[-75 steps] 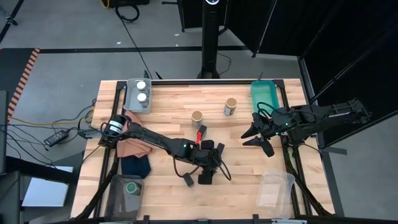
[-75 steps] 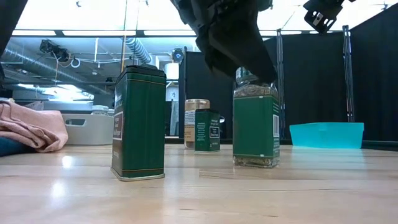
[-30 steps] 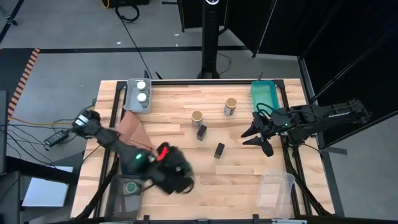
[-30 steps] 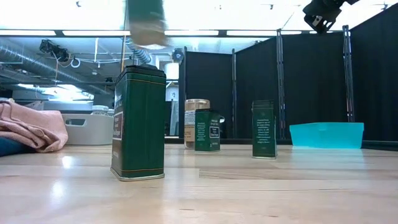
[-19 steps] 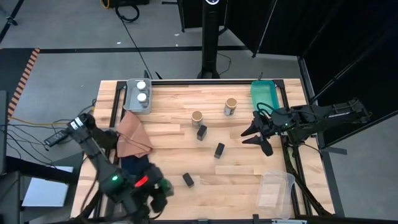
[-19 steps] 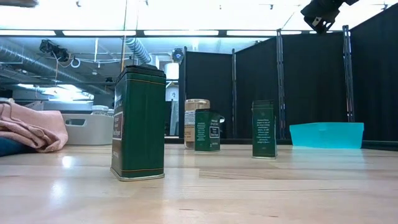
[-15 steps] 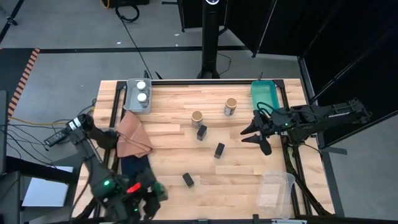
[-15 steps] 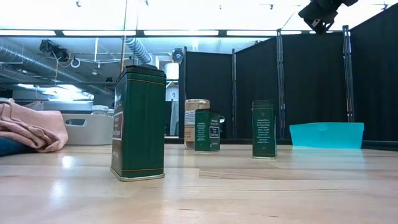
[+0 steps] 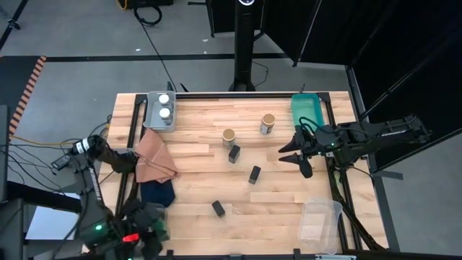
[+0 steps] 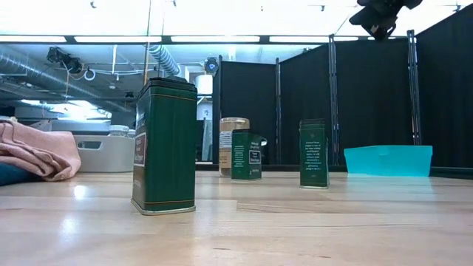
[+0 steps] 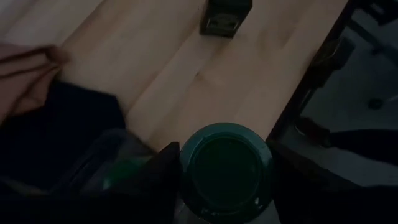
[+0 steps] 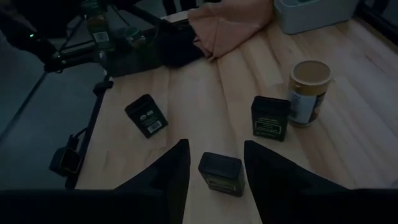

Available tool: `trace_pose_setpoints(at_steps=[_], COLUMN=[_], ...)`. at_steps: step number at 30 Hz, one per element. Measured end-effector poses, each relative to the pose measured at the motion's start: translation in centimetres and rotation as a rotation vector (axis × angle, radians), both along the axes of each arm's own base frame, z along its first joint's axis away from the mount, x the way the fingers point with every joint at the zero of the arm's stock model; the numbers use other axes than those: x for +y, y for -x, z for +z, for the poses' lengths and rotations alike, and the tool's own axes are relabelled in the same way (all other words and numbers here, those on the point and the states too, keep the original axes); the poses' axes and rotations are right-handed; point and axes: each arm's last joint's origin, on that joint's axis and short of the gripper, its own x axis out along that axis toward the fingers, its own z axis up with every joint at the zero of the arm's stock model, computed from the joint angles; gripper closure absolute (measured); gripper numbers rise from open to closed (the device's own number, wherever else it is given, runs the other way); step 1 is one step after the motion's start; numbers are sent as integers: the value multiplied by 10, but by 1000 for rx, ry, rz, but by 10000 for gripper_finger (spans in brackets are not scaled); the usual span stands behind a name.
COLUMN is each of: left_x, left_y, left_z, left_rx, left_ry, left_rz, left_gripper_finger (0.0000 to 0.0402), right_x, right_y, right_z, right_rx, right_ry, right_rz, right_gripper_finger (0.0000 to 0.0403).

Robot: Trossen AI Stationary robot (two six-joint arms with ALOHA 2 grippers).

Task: Sort spices by type
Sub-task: Put the green spice bottle into the black transparent bin

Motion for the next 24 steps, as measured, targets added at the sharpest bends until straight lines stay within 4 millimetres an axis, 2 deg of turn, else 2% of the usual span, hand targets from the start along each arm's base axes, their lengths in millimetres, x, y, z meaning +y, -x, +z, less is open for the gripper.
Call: trace_pose_setpoints(at_steps=[13,19,24], left_x=[-12,-20,-27], left_y=[49,62,65], left_z=[-1,-12,-26], left_rx=[25,42,74], left_ry=[34,-7,-71], left_rz=[27,52,90], left_gripper_finger=[207,207,207], right_x=[-2,-3,-4], right_y=[0,0,0], right_z=[0,0,0], right_rx=[-3,-4,-6], right_ry=[-1,-1,12], right_rz=[-84,-111,-134], right_gripper_finger=[243,243,243])
